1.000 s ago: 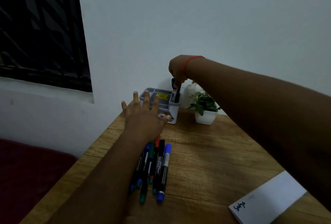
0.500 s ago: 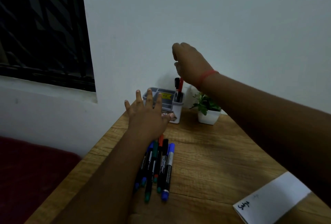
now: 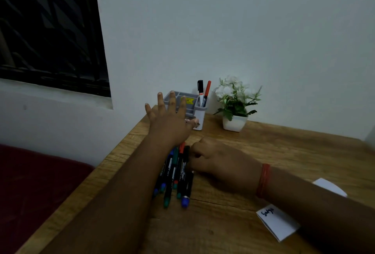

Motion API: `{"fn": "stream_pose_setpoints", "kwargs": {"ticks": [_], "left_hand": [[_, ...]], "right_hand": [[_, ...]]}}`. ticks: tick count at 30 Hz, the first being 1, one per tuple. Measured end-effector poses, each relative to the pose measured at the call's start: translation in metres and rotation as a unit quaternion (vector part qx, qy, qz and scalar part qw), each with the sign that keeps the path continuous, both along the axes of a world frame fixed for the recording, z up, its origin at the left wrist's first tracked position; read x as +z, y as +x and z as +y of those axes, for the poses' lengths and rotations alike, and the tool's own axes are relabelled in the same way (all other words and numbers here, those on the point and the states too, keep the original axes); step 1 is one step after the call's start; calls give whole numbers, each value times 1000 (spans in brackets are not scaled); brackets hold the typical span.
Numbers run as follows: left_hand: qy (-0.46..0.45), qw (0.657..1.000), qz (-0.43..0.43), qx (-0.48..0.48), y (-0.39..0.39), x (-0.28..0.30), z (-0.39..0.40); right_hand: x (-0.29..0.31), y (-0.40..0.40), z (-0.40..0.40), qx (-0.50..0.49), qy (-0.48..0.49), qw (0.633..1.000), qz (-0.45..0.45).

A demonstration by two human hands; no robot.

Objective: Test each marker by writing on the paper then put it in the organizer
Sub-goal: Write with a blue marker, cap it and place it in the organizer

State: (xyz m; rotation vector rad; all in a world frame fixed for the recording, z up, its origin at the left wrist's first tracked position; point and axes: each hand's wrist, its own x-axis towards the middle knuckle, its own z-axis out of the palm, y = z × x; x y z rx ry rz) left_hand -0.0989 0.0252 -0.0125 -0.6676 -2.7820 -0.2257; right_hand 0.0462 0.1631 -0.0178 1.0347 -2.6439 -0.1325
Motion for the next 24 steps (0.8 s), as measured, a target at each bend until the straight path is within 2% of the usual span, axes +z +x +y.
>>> {"fn": "stream_pose_setpoints", "kwargs": {"ticks": [5,7,10,13,15,18,20,24], "left_hand": [[-18,1000,18,-10,9,4,4],[-18,999,24,-14,12,5,6],[-9,999,39,-31,20,9,8],[-10,995,64,-71,37,15,16],[-5,989,86,-123,56,20,25],[58,967,100,-225,93,25,41],[102,951,66,-286,118,24,52],[114,932,-15,-344,139,14,69]], "right_hand": [[4,1,-5,57,30,997,33],[8,11,-3,65,8,997,48],[20,33,13,13,-77,994,81],[31,61,45,-65,-234,964,103],[32,79,66,-123,-370,917,87],[32,98,88,-167,-555,814,32],[27,107,96,-170,-640,749,4],[9,112,97,-165,-763,620,-79]]}}
